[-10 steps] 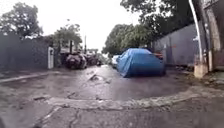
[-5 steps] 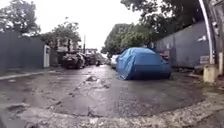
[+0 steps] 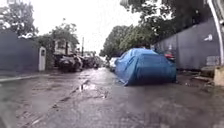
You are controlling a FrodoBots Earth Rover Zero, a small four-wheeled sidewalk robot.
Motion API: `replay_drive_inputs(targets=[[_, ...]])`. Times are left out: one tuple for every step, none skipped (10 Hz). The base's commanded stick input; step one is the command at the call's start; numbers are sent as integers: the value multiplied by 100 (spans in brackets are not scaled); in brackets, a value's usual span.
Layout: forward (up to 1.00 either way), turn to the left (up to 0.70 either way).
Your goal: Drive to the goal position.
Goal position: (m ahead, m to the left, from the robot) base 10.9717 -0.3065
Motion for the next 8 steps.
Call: replay_drive_inputs(targets=[[100, 27], [100, 0], [100, 0], [100, 0], [100, 18], [100, 27], [100, 27], [100, 6]])
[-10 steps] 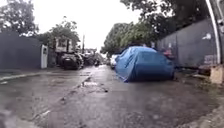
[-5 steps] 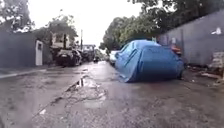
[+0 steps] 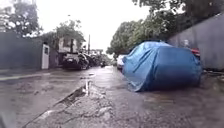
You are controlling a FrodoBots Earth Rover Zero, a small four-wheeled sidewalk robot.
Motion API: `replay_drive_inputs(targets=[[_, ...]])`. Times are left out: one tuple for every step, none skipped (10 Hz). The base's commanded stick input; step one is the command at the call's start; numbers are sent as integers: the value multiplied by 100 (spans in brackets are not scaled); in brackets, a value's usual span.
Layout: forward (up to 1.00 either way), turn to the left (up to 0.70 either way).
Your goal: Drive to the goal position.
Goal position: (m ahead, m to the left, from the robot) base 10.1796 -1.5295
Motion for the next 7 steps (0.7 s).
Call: replay_drive_inputs(targets=[[100, 0], [100, 0], [100, 0], [100, -19], [100, -27], [100, 0], [100, 0]])
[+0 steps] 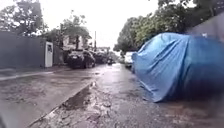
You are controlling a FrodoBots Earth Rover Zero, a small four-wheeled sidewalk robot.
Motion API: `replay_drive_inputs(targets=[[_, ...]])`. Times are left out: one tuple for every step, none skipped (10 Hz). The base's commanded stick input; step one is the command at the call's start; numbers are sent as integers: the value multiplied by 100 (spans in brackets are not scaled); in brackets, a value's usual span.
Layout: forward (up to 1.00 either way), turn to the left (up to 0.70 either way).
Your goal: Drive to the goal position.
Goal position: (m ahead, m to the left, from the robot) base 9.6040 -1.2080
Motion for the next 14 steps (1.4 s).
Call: replay_drive_inputs(targets=[[100, 0], [100, 0], [100, 0], [100, 0], [100, 0], [100, 0], [100, 0], [100, 0], [100, 0], [100, 22], [100, 27], [100, 6], [100, 0], [100, 0]])
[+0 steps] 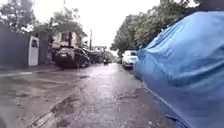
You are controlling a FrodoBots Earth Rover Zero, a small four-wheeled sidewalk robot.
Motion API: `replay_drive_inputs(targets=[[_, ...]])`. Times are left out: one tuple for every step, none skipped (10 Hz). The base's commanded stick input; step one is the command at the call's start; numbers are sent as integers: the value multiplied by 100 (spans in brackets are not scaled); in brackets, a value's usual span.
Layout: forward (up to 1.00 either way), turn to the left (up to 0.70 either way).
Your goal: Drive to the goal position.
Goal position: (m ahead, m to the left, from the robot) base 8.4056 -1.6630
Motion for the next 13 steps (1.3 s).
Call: replay_drive_inputs(targets=[[100, 0], [100, 0], [100, 0], [100, 0], [100, 0], [100, 0], [100, 0], [100, 0], [100, 0], [100, 0], [100, 0], [100, 0], [100, 0]])
